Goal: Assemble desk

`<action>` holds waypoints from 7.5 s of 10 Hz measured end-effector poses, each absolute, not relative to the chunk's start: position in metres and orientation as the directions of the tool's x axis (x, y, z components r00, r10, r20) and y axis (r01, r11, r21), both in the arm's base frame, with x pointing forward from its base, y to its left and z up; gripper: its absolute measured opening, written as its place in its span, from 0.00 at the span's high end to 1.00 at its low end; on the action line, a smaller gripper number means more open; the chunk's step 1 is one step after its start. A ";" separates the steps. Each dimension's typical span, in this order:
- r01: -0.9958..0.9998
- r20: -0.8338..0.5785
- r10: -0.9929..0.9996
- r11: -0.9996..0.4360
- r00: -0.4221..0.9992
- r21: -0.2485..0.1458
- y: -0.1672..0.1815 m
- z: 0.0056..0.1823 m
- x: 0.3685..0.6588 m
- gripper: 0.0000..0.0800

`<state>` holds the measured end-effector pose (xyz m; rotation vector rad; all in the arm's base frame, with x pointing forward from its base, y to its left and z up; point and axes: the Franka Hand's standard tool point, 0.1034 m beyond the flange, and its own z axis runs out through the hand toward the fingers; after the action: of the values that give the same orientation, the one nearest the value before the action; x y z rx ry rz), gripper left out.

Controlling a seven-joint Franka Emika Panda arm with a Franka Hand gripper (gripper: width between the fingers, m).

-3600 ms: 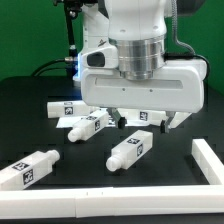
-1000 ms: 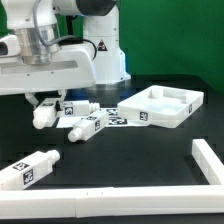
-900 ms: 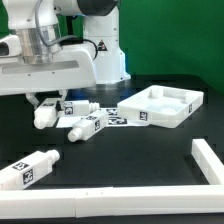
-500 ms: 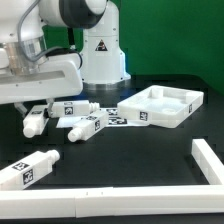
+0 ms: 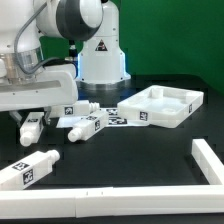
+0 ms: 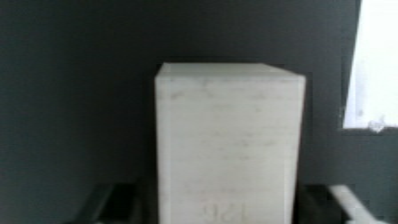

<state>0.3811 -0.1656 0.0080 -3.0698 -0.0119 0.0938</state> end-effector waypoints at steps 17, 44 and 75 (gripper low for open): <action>0.478 0.031 0.477 -0.878 0.878 -0.025 0.038 0.069 0.411 0.19; 0.678 0.061 0.676 -0.735 0.734 -0.009 0.075 0.013 0.369 0.19; -0.078 -0.090 -0.073 -0.995 0.993 -0.055 -0.045 0.080 0.496 0.95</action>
Offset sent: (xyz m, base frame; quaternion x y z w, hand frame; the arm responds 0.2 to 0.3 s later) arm 0.0413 0.0480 0.0975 -0.0134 -0.0447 -0.0607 0.9971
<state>0.4964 -0.0446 0.0798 -3.0776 0.1172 0.1357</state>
